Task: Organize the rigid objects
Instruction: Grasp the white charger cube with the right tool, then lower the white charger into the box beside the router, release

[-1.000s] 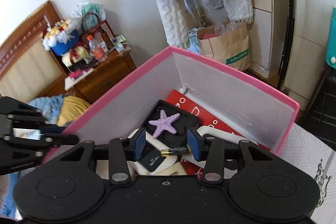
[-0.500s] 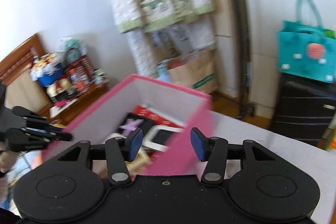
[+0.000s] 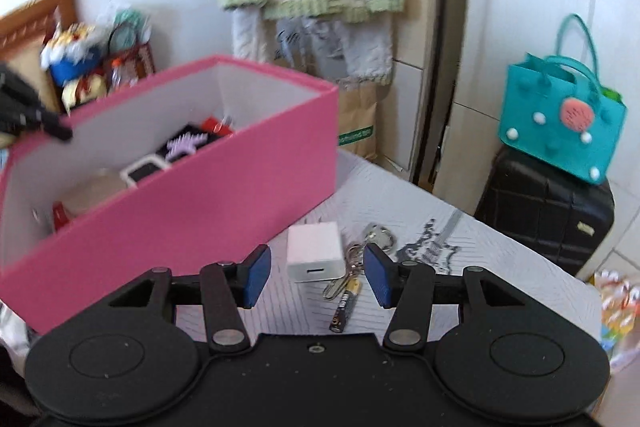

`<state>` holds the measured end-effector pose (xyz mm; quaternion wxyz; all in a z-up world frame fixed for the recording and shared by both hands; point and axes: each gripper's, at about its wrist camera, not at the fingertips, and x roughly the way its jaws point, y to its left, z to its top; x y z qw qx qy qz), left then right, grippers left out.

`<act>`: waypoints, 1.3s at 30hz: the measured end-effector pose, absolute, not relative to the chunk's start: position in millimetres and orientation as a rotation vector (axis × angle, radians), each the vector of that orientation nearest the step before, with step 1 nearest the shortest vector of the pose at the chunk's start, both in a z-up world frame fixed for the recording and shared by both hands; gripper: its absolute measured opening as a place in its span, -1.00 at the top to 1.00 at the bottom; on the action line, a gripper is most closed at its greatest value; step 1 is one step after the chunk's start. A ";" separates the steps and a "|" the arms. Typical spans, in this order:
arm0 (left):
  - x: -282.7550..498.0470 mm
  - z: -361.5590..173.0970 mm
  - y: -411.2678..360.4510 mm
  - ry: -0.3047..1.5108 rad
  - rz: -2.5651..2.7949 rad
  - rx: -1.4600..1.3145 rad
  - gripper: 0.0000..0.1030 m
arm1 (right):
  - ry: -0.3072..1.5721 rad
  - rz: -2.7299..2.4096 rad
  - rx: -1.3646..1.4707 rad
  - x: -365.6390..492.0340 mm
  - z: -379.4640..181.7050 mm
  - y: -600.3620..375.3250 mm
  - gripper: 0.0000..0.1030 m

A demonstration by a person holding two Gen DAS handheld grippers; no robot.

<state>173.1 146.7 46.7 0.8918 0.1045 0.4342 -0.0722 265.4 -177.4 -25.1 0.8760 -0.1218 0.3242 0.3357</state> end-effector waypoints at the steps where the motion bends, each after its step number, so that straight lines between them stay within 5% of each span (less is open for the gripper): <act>1: 173.1 46.7 145.5 0.900 -0.151 0.231 0.88 | 0.676 0.705 -0.273 268.7 -29.2 -172.6 -0.10; 15: 167.8 48.3 138.3 0.885 -0.155 0.304 0.90 | 0.707 0.708 -0.452 289.8 -57.7 -133.1 -0.10; 18: 167.4 49.0 138.5 0.886 -0.155 0.294 0.90 | 0.717 0.678 -0.446 285.6 -55.0 -130.2 0.07; 39: 166.9 49.7 137.2 0.879 -0.153 0.292 0.89 | 0.538 0.797 -0.387 220.6 58.3 -102.2 0.07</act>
